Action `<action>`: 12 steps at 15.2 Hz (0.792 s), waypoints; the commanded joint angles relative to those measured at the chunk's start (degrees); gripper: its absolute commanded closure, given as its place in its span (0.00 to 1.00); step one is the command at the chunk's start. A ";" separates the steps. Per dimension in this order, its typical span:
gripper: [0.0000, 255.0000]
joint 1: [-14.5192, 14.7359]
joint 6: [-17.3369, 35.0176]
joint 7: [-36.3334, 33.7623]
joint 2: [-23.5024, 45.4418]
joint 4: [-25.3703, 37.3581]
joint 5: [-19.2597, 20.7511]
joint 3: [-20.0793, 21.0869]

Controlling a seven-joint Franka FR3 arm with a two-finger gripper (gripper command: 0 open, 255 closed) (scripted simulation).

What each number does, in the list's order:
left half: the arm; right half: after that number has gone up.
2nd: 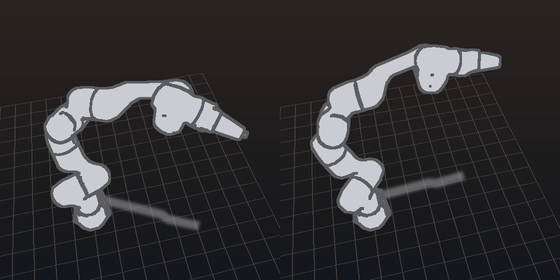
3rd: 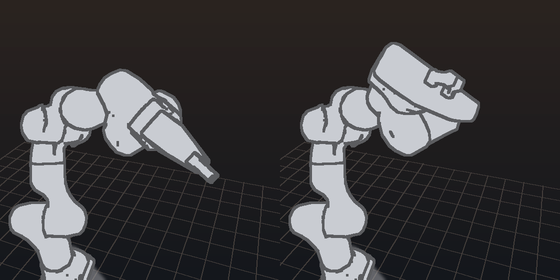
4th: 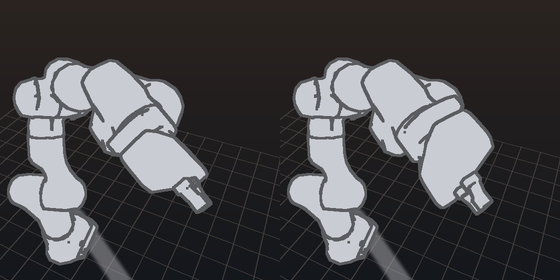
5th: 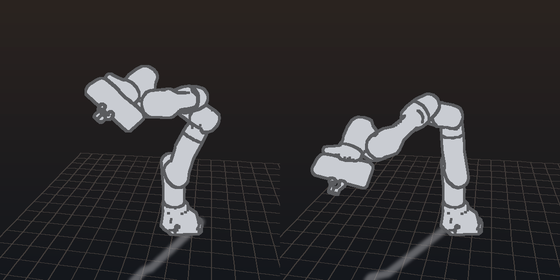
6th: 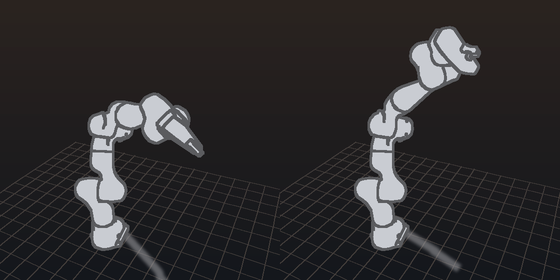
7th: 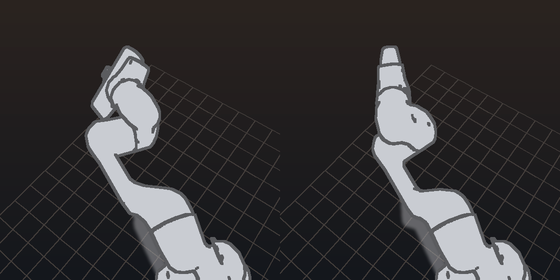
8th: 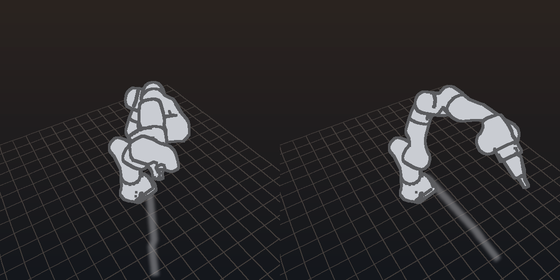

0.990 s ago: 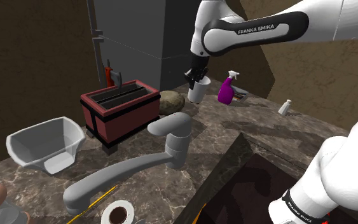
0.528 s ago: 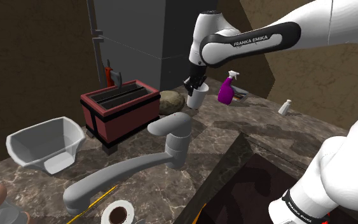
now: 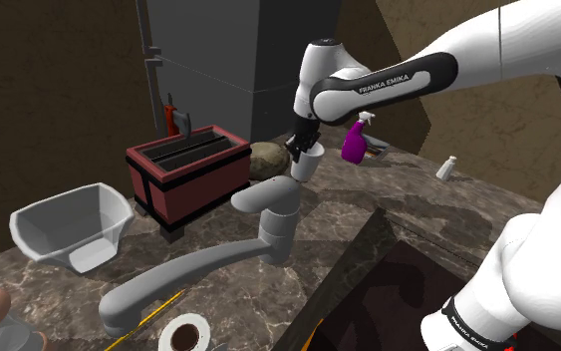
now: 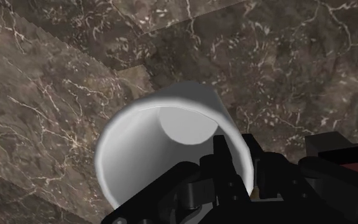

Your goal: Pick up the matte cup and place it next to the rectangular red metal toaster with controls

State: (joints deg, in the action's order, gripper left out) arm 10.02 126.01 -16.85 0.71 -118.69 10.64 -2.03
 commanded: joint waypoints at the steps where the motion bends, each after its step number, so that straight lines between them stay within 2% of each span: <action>1: 1.00 -0.06 1.45 -0.18 0.66 -0.74 0.15 -0.06; 12: 1.00 -0.19 8.88 -1.69 4.32 -4.59 1.20 -0.26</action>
State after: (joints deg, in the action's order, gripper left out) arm 9.87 134.48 -18.53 4.89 -123.07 11.79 -2.25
